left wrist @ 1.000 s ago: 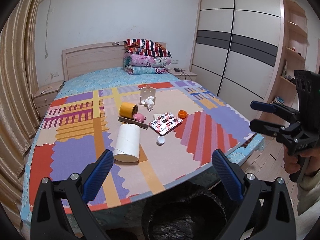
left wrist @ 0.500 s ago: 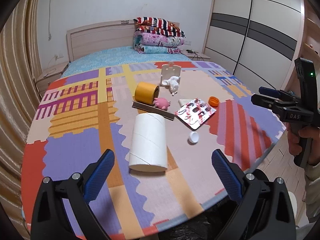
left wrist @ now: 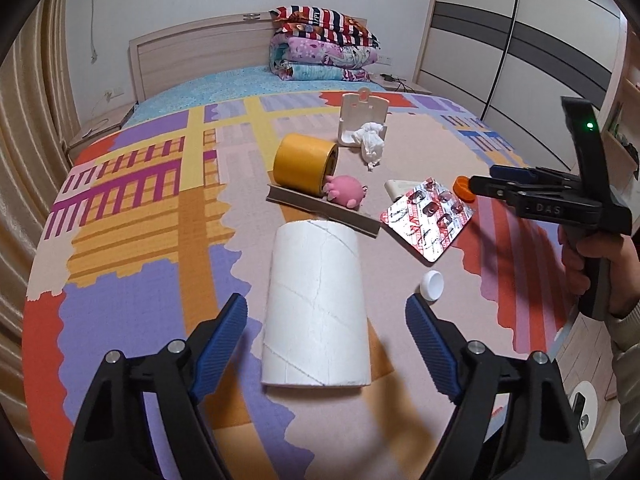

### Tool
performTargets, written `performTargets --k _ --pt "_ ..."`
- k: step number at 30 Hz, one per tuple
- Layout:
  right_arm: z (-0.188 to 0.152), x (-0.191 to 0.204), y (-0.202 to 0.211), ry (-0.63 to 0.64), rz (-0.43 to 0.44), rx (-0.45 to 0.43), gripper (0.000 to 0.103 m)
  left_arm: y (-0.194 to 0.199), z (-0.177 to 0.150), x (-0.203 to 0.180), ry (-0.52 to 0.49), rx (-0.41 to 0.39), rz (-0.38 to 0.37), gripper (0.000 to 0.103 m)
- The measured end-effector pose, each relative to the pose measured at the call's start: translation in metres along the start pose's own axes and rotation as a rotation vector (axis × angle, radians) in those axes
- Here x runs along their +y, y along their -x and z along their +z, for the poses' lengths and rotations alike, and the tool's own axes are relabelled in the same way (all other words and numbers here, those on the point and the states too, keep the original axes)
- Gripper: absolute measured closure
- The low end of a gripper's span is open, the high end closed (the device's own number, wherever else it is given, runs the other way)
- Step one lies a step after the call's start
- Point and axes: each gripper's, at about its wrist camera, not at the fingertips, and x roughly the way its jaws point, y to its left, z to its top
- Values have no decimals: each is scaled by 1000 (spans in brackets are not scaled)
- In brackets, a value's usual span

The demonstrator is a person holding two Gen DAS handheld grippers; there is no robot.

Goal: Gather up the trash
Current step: 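Grasp the orange bottle cap with the right gripper while the left grasps the white paper tube, then carry the cap and tube over the black bin and open both grippers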

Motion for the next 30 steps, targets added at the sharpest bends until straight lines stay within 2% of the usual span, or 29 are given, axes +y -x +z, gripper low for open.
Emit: performTargets --k 3,6,7,8,9,11,21,25,30 --pt "2 -1 -8 -2 -8 18 40 -6 1 -1 -10 18 7 31" --pt "1 -1 -12 -11 -7 22 41 -10 1 -1 -6 24 3 41" --pt "0 -1 -13 -9 -12 24 45 -11 1 0 -8 27 7 48" --pt "-1 0 -13 -8 -13 28 50 -13 1 0 -9 30 6 50" --pt "-2 -1 -15 -10 -9 36 60 -12 1 -1 -10 28 5 50" --pt "-1 -1 -16 -17 -13 34 73 -12 2 -1 -13 27 7 50" --pt "-6 7 -1 15 -16 2 73 3 0 -6 -32 -10 12 51" --pt "-12 15 14 43 -30 -26 73 18 -3 -11 -38 -36 1 51" --pt "-24 25 39 57 -9 -63 73 36 -18 -20 -51 -52 -12 51"
